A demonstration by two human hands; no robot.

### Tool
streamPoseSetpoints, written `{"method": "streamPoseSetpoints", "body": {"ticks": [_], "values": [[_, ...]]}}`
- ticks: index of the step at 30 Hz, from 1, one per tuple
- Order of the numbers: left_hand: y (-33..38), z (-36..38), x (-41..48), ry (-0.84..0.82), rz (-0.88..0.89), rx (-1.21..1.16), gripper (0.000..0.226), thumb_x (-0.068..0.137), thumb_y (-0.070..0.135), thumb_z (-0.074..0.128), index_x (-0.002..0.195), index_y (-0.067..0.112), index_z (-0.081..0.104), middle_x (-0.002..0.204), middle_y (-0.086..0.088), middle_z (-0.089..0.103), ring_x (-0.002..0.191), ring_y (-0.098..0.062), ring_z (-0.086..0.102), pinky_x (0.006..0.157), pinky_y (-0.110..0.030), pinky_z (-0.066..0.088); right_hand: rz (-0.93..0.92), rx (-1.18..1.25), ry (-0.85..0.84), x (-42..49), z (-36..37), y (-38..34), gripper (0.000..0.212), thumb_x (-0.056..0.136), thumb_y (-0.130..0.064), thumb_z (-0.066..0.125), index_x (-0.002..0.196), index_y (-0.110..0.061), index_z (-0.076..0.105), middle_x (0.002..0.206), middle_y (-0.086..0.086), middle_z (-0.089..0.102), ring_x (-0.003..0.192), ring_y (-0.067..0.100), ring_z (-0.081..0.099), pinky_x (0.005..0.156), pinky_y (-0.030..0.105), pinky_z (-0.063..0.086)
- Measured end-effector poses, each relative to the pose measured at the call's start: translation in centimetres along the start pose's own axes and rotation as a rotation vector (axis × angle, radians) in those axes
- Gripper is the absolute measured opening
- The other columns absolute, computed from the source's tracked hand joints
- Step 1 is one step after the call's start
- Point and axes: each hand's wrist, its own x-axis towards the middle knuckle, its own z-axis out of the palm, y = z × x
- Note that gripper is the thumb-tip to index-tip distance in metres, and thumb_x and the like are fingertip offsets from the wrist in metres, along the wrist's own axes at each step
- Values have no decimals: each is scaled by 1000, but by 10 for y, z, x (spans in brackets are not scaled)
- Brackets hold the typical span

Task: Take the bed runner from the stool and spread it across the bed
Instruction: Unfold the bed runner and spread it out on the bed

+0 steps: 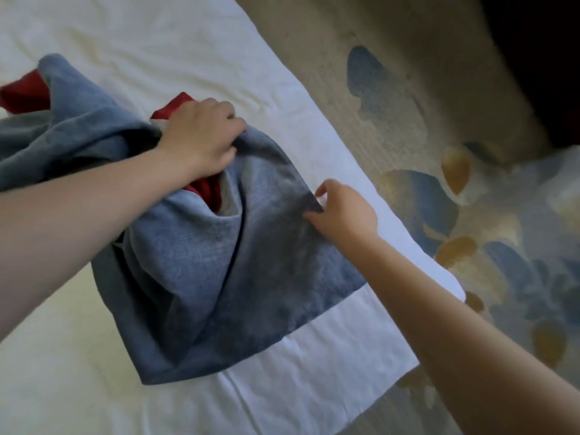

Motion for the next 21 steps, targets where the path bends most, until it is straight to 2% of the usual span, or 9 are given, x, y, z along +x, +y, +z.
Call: {"method": "streamPoseSetpoints", "body": {"ticks": [2, 4, 6, 8, 10, 13, 16, 18, 21], "values": [[17, -3, -3, -24, 206, -69, 46, 72, 36, 65, 113, 16, 61, 109, -9, 60, 94, -33, 57, 69, -42, 50, -17, -48, -32, -15, 3, 15, 28, 82, -40, 64, 101, -21, 57, 101, 1, 60, 97, 25, 58, 66, 29, 38], [35, -1, -5, -95, 320, -37, 56, 69, 42, 70, 119, 19, 59, 113, -7, 59, 96, -30, 59, 69, -40, 51, -19, -83, -57, -20, 4, 27, 19, 85, -38, 63, 91, -21, 59, 95, 0, 60, 96, 25, 58, 64, 28, 35], [52, 2, -4, -214, 303, 56, 52, 75, 40, 69, 120, 19, 55, 111, -6, 58, 93, -30, 59, 64, -38, 46, -12, -104, -51, -19, 0, 35, 17, 87, -37, 62, 91, -20, 62, 95, 1, 61, 96, 25, 58, 64, 27, 34], [69, 1, 3, -261, 211, 55, 36, 83, 35, 62, 113, 18, 52, 108, -6, 56, 93, -30, 58, 58, -37, 38, -1, -138, -6, -13, -10, 41, 20, 88, -37, 60, 96, -19, 64, 100, 3, 63, 98, 27, 58, 67, 29, 37], [85, -1, 16, -242, 121, -39, 24, 87, 28, 54, 108, 15, 53, 108, -8, 55, 96, -31, 58, 58, -36, 34, 24, -212, 71, -5, -23, 52, 22, 88, -37, 59, 99, -18, 66, 101, 6, 64, 97, 31, 60, 69, 31, 42], [107, -3, 30, -166, 79, -108, 22, 90, 23, 50, 110, 14, 55, 112, -9, 55, 100, -32, 59, 60, -39, 39, 115, -288, 196, 9, -45, 82, 21, 87, -35, 60, 93, -16, 66, 93, 10, 65, 87, 33, 61, 64, 32, 43], [111, -3, 32, -63, 88, -136, 24, 88, 24, 56, 110, 15, 58, 109, -7, 57, 97, -32, 59, 60, -38, 40, 220, -281, 172, 8, -59, 109, 21, 87, -35, 61, 88, -14, 66, 88, 10, 64, 79, 32, 60, 62, 31, 43], [104, -5, 27, 16, 77, -162, 23, 87, 24, 56, 107, 14, 61, 105, -8, 60, 94, -32, 59, 60, -38, 41, 188, -331, 140, 1, -58, 112, 21, 88, -33, 59, 94, -14, 65, 89, 9, 63, 82, 32, 61, 62, 32, 44], [80, -10, 9, 117, 49, -160, 24, 85, 29, 55, 103, 14, 63, 101, -8, 62, 89, -32, 59, 61, -40, 47, 106, -329, 185, -10, -54, 91, 30, 87, -30, 58, 112, -14, 54, 107, 11, 60, 97, 33, 58, 67, 34, 43]]}}
